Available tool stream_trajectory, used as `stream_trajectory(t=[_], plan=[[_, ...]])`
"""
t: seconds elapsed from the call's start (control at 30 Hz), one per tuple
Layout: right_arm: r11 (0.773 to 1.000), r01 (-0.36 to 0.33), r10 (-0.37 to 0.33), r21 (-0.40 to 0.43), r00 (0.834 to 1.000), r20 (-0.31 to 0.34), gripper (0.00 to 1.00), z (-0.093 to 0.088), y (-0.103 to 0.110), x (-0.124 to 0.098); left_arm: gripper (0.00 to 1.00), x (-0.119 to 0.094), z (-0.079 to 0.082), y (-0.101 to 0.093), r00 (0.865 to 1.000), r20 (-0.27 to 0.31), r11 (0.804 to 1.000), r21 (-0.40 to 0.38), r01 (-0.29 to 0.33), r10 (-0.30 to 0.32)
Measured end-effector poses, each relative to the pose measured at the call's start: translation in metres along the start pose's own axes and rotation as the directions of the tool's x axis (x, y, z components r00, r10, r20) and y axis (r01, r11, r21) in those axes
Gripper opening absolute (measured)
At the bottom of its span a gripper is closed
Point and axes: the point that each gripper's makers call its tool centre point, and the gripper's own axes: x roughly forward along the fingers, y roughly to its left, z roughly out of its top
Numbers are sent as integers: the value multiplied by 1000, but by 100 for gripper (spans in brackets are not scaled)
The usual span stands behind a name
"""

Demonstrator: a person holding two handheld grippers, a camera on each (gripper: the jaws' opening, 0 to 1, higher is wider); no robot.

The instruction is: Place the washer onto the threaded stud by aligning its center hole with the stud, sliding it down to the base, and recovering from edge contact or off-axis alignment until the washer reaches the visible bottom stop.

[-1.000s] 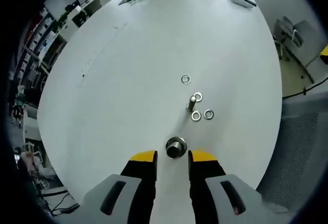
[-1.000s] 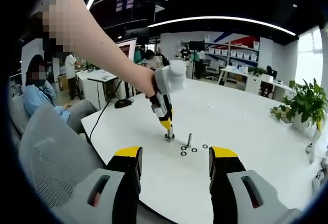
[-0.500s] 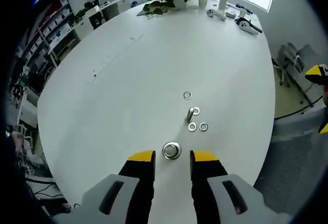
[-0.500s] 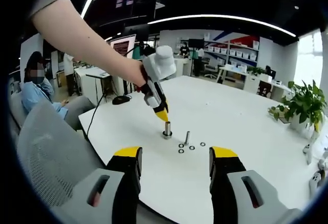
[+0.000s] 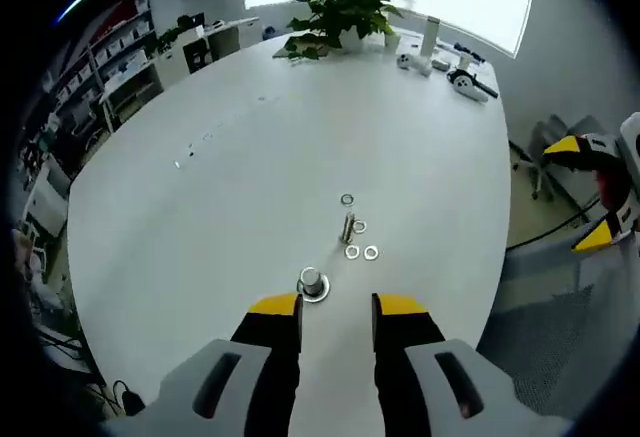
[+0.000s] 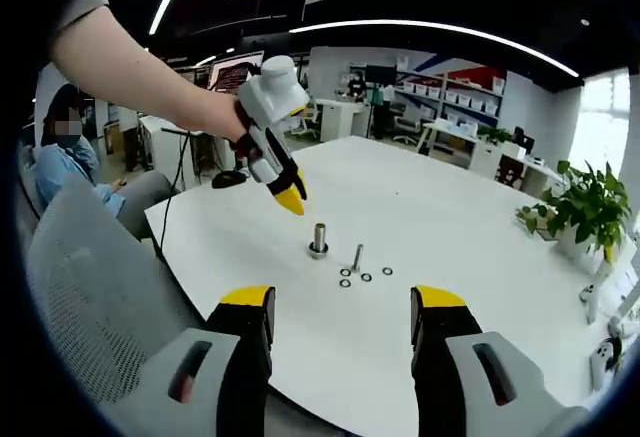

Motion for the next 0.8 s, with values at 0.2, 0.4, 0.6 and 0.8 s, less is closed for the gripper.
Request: stream_trajectory(t=[0.2, 0.4, 0.6, 0.8], plan=[[1000, 18, -19, 18, 1000, 6, 58, 1, -3, -1, 27, -24, -10, -9, 998, 60, 1000, -4, -19, 19], [999, 33, -33, -3, 999, 0, 59, 1, -3, -1, 27, -48, -13, -14, 982, 177, 996, -74, -50, 62], [999, 53, -53, -3, 999, 2, 60, 2, -5, -2, 28, -71, -24, -20, 959, 264, 990, -123, -75, 105], [997, 67, -67, -24, 998, -3, 60, 2, -7, -2, 31, -85, -38, -29, 935, 340, 976, -216, -27, 101]])
